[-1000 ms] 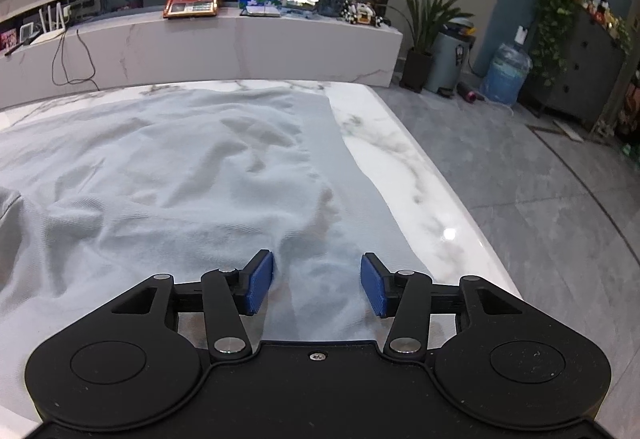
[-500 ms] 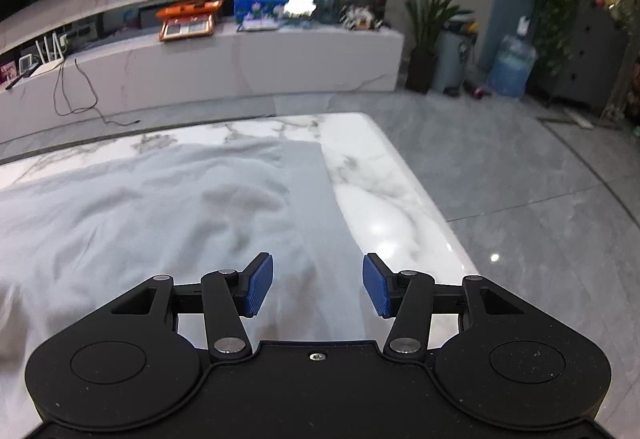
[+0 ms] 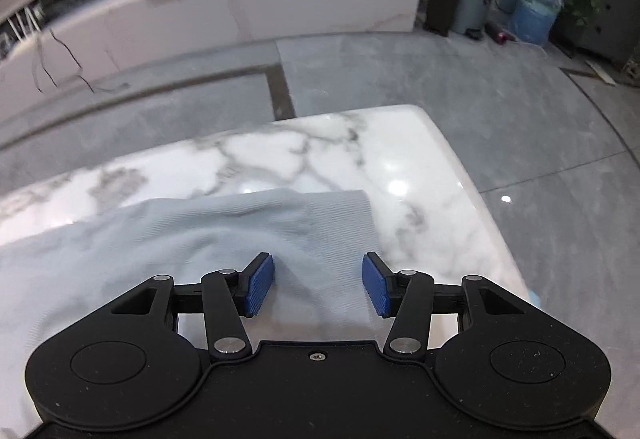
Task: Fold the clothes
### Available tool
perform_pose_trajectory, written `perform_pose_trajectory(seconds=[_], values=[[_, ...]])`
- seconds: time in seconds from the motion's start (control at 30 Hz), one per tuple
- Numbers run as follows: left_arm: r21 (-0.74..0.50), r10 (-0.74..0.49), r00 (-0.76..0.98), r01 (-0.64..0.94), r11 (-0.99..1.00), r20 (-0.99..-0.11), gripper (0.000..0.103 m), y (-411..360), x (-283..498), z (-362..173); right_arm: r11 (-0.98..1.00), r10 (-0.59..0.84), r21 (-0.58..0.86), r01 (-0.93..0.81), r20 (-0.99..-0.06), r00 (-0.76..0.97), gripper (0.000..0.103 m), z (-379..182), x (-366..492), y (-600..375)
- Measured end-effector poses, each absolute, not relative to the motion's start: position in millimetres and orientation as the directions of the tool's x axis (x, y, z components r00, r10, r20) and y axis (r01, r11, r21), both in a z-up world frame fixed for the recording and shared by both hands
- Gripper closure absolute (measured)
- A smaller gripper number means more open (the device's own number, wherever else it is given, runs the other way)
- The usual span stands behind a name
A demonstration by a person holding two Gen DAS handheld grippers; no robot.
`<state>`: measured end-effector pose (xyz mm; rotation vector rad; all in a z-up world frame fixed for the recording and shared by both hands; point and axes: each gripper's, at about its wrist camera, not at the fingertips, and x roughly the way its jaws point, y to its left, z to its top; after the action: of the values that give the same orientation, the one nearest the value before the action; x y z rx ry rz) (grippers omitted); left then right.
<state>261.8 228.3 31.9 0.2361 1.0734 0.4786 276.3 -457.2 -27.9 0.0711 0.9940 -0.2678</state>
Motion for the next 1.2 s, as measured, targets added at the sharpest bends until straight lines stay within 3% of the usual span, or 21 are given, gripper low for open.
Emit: perform_pose_trajectory(seconds=[0.2, 0.27, 0.47, 0.57, 0.87, 1.1, 1.2], values=[[0.375, 0.458, 0.389, -0.273, 0.886, -0.799, 0.093, 230, 261, 40, 0.953, -0.175, -0.027, 0.3, -0.86, 0.479, 0.055, -25, 284, -470], [0.322, 0.401, 0.396, -0.253, 0.912, -0.826, 0.078, 229, 255, 52, 0.954, -0.172, -0.032, 0.297, -0.872, 0.458, 0.055, -20, 283, -469], [0.162, 0.212, 0.351, -0.167, 0.973, -0.912, 0.059, 220, 219, 87, 0.981, -0.042, 0.026, 0.194, -0.941, 0.336, 0.054, 8, 250, -472], [0.083, 0.109, 0.227, -0.119, 0.989, -0.968, 0.059, 215, 195, 83, 0.988, 0.019, 0.054, 0.143, -0.972, 0.233, 0.054, 14, 226, -473], [0.112, 0.13, 0.213, -0.094, 0.989, -0.968, 0.057, 217, 173, 69, 0.996, 0.078, 0.08, 0.036, -0.996, 0.04, 0.053, 5, 171, -469], [0.096, 0.115, 0.206, -0.102, 0.99, -0.972, 0.055, 225, 176, 52, 0.999, 0.034, 0.034, 0.023, -0.999, -0.018, 0.053, -6, 158, -473], [0.064, 0.09, 0.212, -0.128, 0.99, -0.973, 0.06, 229, 174, 52, 0.999, 0.035, 0.034, 0.025, -0.999, -0.024, 0.053, -10, 157, -473]])
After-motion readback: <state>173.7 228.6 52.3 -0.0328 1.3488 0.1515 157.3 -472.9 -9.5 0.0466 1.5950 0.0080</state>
